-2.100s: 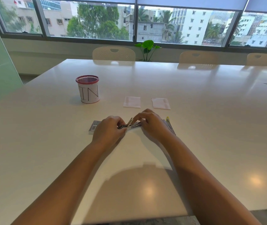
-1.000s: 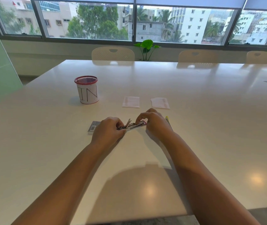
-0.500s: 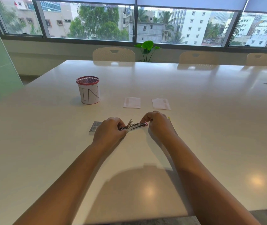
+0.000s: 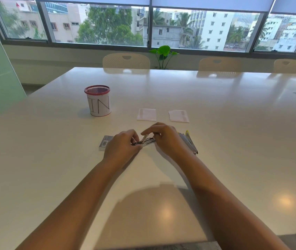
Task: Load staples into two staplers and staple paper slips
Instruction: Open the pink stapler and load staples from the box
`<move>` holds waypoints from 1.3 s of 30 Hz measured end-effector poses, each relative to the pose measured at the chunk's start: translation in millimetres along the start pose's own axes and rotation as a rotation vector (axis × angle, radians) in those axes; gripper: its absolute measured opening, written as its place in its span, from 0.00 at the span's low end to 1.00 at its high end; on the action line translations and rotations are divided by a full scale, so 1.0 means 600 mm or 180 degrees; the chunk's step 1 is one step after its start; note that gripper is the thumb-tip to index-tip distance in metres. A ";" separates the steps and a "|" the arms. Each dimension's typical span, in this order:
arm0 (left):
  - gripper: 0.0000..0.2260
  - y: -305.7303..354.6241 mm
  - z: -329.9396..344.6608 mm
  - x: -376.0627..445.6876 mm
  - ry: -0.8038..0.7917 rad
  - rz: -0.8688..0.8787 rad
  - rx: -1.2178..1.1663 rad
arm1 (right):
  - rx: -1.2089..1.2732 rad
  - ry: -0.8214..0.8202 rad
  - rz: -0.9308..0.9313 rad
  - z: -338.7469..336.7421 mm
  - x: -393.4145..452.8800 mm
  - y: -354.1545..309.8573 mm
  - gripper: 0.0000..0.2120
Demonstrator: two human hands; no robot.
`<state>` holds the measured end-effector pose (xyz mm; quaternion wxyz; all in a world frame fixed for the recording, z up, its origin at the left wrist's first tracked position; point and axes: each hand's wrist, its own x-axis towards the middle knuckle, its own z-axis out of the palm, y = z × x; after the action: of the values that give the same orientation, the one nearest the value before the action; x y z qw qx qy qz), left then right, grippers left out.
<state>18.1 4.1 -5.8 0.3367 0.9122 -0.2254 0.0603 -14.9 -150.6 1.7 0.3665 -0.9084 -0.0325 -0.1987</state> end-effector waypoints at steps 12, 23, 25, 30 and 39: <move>0.22 -0.002 -0.027 -0.002 -0.0533 -0.0152 0.1046 | -0.0403 0.0532 0.0768 -0.013 0.004 0.025 0.20; 0.08 0.010 -0.047 -0.013 -0.0218 -0.0289 0.1203 | -0.0416 -0.0215 0.0944 -0.018 0.002 0.024 0.16; 0.09 0.012 -0.047 -0.014 -0.0076 -0.0358 0.1020 | -0.0145 -0.0107 0.1026 -0.018 0.004 0.021 0.14; 0.10 0.022 -0.046 -0.015 0.0052 -0.0285 0.0894 | 0.1673 0.0431 0.1348 -0.019 0.004 0.005 0.14; 0.13 0.023 -0.027 -0.016 0.0113 -0.0181 0.0401 | 0.2979 0.0617 0.1879 -0.008 0.005 -0.001 0.27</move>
<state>4.3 8.8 12.0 0.2842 0.9364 -0.1892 0.0809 -14.0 -153.7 6.5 0.7719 -0.5970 0.1722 -0.1346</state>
